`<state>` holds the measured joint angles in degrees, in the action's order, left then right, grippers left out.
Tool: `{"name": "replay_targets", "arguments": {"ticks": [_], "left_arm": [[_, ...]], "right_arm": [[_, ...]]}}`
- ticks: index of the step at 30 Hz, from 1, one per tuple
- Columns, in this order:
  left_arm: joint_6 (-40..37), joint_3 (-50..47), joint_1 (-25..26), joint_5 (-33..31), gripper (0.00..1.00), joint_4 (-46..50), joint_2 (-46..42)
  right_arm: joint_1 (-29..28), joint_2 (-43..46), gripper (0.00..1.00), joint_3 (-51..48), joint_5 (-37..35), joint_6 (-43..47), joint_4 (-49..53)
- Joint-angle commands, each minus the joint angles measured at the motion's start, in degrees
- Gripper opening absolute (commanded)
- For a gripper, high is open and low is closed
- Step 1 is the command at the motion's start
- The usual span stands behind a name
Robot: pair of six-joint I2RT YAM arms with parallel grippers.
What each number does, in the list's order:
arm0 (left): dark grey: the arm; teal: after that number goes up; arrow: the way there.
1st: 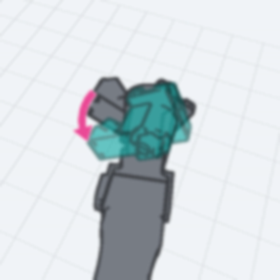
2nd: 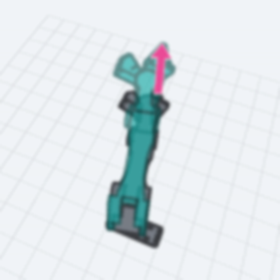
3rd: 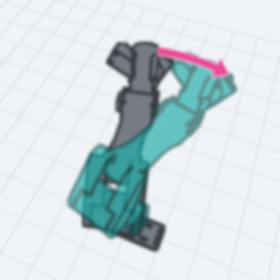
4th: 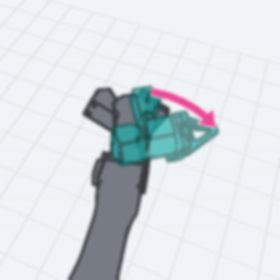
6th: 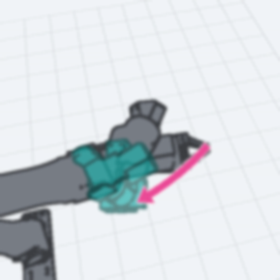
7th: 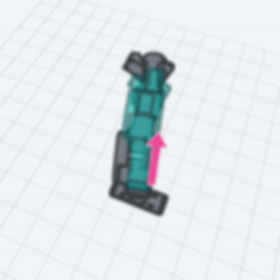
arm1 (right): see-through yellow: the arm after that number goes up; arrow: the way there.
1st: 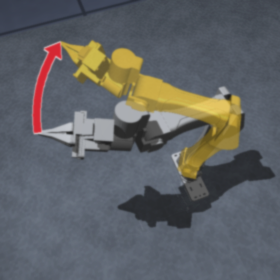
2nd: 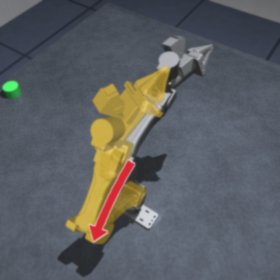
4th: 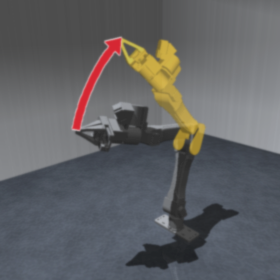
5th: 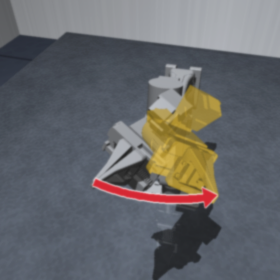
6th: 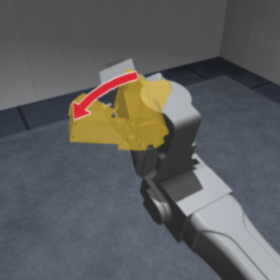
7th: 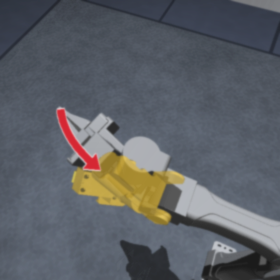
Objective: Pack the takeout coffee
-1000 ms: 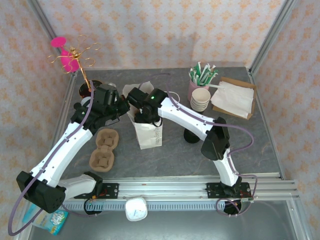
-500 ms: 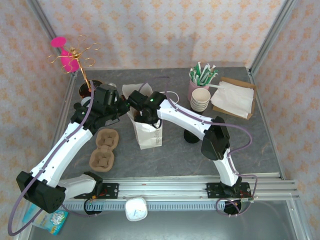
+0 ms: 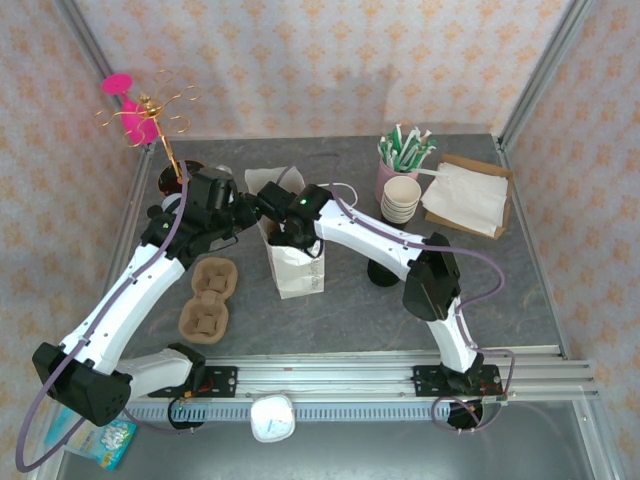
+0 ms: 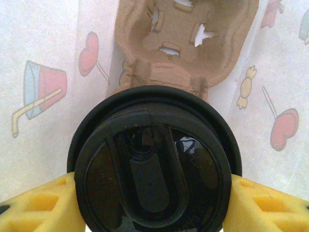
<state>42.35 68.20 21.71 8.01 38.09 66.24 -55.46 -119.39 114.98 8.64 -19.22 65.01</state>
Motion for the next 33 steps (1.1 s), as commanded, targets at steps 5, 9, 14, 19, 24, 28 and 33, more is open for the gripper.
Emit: {"name": "replay_targets", "arguments": {"ticks": [5,9,14,19,24,28,33], "left_arm": [[-0.9,2.1,0.2,-1.2,0.32,0.5,0.4],[-1.0,2.7,0.2,-1.8,0.34,0.9,0.3],[-1.1,3.2,0.1,-1.9,0.34,1.2,0.7],[-1.0,3.3,0.1,-1.5,0.34,0.7,0.6],[-1.0,3.3,0.1,-1.2,0.34,0.5,0.8],[-0.9,3.3,0.1,-1.2,0.34,0.7,0.7],[-0.9,2.6,0.1,-1.1,0.35,0.1,0.6]], "right_arm": [[-1.1,0.2,0.64,-0.4,-2.6,0.3,0.9],[-1.1,0.2,0.67,-0.4,-2.7,0.4,0.8],[-1.1,-0.1,0.71,1.5,-2.7,0.4,1.4],[-1.1,-0.8,0.73,4.7,-3.2,0.2,3.3],[-1.1,-0.9,0.75,6.1,-3.8,0.2,4.0],[-1.1,-1.2,0.75,7.3,-4.3,0.2,4.9],[-1.1,-1.7,0.69,9.3,-4.7,0.1,6.1]]}}
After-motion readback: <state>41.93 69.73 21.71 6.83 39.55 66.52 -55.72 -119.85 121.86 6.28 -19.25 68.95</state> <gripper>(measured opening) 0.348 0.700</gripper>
